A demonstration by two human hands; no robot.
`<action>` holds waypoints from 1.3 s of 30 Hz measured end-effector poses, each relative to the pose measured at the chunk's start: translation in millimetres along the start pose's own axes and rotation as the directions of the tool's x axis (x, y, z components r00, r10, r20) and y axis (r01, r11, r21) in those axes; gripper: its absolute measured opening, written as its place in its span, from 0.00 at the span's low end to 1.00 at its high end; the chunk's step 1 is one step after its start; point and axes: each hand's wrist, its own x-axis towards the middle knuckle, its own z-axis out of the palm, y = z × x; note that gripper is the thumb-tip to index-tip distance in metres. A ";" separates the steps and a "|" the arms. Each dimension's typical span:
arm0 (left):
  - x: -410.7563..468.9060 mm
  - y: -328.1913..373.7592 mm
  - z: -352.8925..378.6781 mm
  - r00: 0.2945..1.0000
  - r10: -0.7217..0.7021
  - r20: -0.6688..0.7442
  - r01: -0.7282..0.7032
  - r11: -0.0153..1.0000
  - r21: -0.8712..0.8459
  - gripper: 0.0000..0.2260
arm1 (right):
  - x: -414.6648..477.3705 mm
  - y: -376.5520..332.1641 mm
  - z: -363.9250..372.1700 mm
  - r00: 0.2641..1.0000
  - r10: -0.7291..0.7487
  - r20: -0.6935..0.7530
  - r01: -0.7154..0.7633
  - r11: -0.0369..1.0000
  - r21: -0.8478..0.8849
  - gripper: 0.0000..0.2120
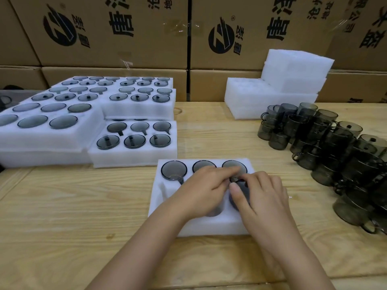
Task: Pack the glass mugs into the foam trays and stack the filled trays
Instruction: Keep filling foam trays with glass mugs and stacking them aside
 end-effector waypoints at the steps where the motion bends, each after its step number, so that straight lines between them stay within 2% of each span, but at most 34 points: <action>1: -0.9 -0.2 -0.4 1.000 0.000 0.002 0.000 1.000 -0.009 0.22 | 0.2 1.1 -1.9 0.999 0.015 0.028 -0.017 0.999 0.048 0.37; 4: -2.2 0.4 0.5 1.000 0.013 0.022 -0.014 0.999 0.042 0.18 | 8.8 2.1 -10.2 0.998 0.038 0.052 -0.047 0.981 0.188 0.39; 5: -1.2 0.3 1.2 1.000 0.016 0.024 -0.018 0.998 0.068 0.15 | 14.6 0.5 -11.9 0.997 0.023 0.068 -0.035 0.982 0.186 0.40; 7: 0.9 -1.5 1.6 0.999 0.001 0.035 -0.005 0.995 0.097 0.13 | 25.0 -6.9 -11.3 0.982 -0.018 0.189 -0.008 0.990 0.140 0.44; 8: 0.9 -2.4 1.4 0.999 -0.013 0.047 0.008 0.995 0.100 0.14 | 28.1 -10.7 -8.7 0.964 -0.031 0.263 -0.002 0.992 0.124 0.45; 10: -0.9 -2.0 2.2 0.998 -0.026 0.063 0.016 0.987 0.158 0.24 | 30.5 -14.3 -1.4 0.937 -0.042 0.347 0.009 0.995 0.097 0.43; 13: -1.5 -1.9 3.5 0.998 -0.006 0.059 -0.010 0.964 0.267 0.33 | 29.2 -10.4 6.5 0.934 -0.048 0.353 0.038 0.999 0.034 0.42; 16: -1.4 -4.7 1.7 0.994 -0.071 -0.081 0.088 0.968 0.237 0.33 | 30.8 -10.3 8.8 0.917 -0.022 0.399 0.046 0.998 -0.049 0.44; 18: -1.7 -6.1 1.0 0.971 -0.094 -0.222 0.135 0.975 0.178 0.31 | 31.9 -11.5 9.8 0.906 -0.003 0.423 0.048 0.994 -0.096 0.42; 20: -1.7 -6.7 1.6 0.950 -0.104 -0.295 0.163 0.970 0.182 0.29 | 32.8 -11.9 9.1 0.899 0.003 0.438 0.050 0.993 -0.109 0.40; 22: -0.1 -8.5 2.9 0.943 -0.110 -0.314 0.186 0.957 0.224 0.25 | 32.5 -11.5 9.0 0.911 -0.034 0.410 0.042 0.999 -0.012 0.38; 23: 0.1 -9.2 3.4 0.942 -0.106 -0.320 0.187 0.954 0.233 0.24 | 33.5 -10.1 7.1 0.931 -0.053 0.360 0.008 0.992 0.126 0.34; 25: -0.4 -9.6 3.6 0.939 -0.095 -0.331 0.184 0.951 0.248 0.23 | 41.3 -1.4 -2.2 0.974 0.027 0.227 -0.129 0.883 0.451 0.22; 26: -1.0 -9.5 3.7 0.937 -0.092 -0.338 0.184 0.950 0.251 0.22 | 48.4 11.3 -6.1 0.985 0.099 0.142 -0.158 0.851 0.500 0.20; 27: -1.6 -9.4 3.7 0.935 -0.091 -0.343 0.183 0.951 0.248 0.22 | 58.1 27.7 -9.9 0.987 0.154 0.051 -0.161 0.896 0.414 0.19; 28: -2.0 -9.1 3.8 0.934 -0.093 -0.345 0.185 0.952 0.244 0.21 | 69.8 48.1 -13.2 0.982 0.186 -0.019 -0.176 0.958 0.228 0.19; 29: -2.3 -8.5 4.0 0.933 -0.099 -0.346 0.189 0.953 0.238 0.21 | 81.1 68.4 -16.4 0.974 0.222 -0.049 -0.221 0.975 0.014 0.19; 31: -2.7 -8.0 3.5 0.930 -0.118 -0.348 0.203 0.955 0.218 0.21 | 99.9 97.1 -20.7 0.919 0.395 -0.021 -0.379 0.864 -0.332 0.22; 32: -2.5 -8.1 2.7 0.929 -0.128 -0.347 0.210 0.955 0.208 0.21 | 106.2 106.2 -21.3 0.877 0.481 0.002 -0.435 0.795 -0.423 0.23; 34: -2.8 -8.5 2.0 0.927 -0.145 -0.346 0.221 0.956 0.193 0.22 | 112.9 117.5 -21.4 0.829 0.559 0.032 -0.451 0.701 -0.552 0.25; 39: -2.0 -7.6 1.8 0.927 -0.155 -0.342 0.228 0.956 0.186 0.22 | 123.2 127.5 -18.1 0.834 0.552 0.014 -0.410 0.635 -0.655 0.23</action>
